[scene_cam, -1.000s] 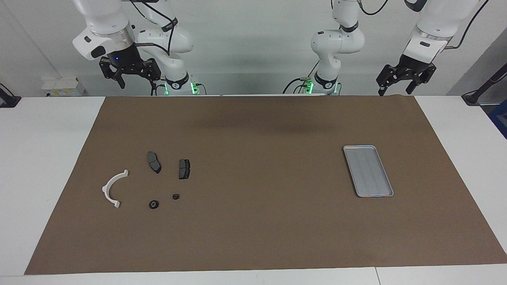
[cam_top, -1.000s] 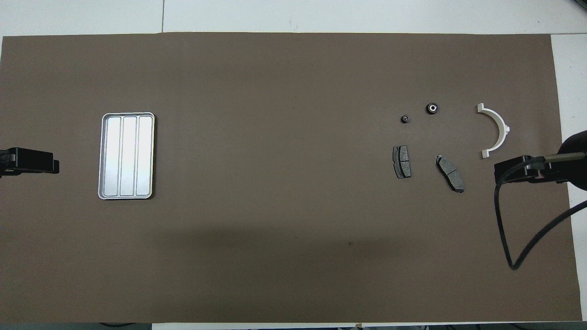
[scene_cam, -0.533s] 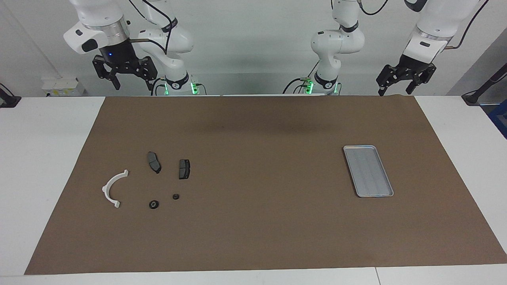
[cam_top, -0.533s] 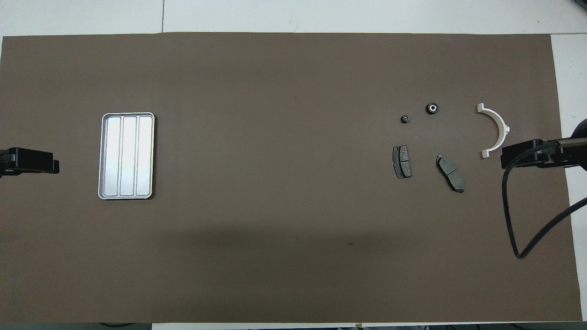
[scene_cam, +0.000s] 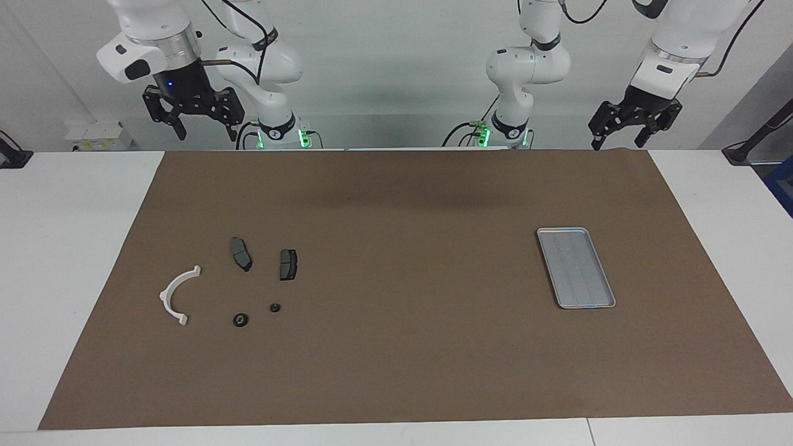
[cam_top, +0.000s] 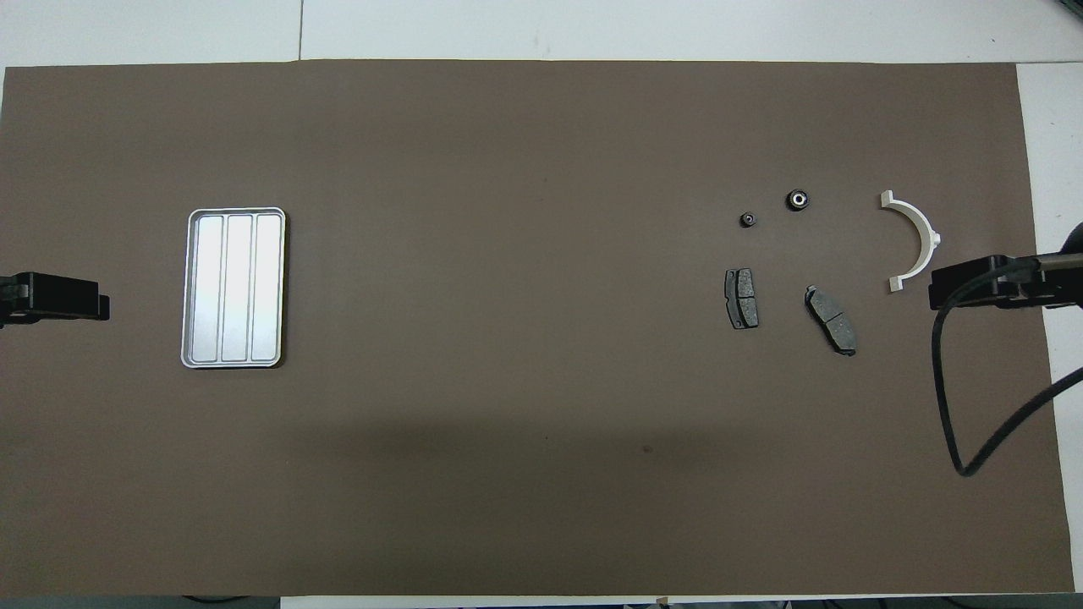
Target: Place bearing gear from tray to pile
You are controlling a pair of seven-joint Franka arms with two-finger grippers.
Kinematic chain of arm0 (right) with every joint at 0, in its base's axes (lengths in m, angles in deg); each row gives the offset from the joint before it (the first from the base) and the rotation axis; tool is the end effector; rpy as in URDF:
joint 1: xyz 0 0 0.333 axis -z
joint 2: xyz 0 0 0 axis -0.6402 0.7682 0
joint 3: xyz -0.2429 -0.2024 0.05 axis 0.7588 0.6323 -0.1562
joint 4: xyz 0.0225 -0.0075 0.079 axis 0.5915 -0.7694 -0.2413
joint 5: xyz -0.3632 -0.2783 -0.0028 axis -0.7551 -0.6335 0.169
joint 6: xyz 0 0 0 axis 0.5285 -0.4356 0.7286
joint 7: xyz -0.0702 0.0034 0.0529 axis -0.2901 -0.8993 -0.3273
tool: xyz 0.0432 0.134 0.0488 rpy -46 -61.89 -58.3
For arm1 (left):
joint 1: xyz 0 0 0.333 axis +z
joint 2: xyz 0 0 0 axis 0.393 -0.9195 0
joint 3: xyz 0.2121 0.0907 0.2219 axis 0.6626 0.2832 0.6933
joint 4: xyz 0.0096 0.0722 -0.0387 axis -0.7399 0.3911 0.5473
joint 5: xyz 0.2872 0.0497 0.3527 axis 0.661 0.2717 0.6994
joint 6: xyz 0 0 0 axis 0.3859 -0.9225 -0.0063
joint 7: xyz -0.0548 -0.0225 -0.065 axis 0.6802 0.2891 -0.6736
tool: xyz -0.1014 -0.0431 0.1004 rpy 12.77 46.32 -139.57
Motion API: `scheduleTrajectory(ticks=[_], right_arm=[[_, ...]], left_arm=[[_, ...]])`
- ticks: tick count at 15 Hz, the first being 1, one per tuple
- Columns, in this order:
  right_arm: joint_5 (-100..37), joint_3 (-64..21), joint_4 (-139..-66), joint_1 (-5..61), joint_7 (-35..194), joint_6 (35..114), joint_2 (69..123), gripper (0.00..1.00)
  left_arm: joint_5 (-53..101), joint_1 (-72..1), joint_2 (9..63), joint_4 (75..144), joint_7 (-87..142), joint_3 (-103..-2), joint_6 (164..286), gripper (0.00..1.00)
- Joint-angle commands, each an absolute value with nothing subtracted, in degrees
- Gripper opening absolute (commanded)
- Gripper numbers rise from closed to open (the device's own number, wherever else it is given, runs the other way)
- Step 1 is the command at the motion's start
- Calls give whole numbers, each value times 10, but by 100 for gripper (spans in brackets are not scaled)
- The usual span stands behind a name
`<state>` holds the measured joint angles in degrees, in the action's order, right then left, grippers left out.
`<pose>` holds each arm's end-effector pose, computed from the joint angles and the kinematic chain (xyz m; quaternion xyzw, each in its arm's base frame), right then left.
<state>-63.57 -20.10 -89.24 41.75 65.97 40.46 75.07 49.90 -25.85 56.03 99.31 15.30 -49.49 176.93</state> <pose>0.5728 0.0385 0.6382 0.9997 -0.0149 -0.0053 0.0209 0.5654 -0.0264 0.6091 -0.9999 -0.0011 -0.0139 0.0031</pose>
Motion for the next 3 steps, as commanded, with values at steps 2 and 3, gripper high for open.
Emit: scheduleTrajectory(ticks=[2, 3], right_arm=[[-630, -208, -891, 432, 666, 406, 748, 100], [-629, -208, -890, 431, 665, 406, 748, 100]], left_arm=[[493, -266, 573, 1006, 149, -489, 1779, 100], [493, -266, 573, 1006, 149, -489, 1778, 100]])
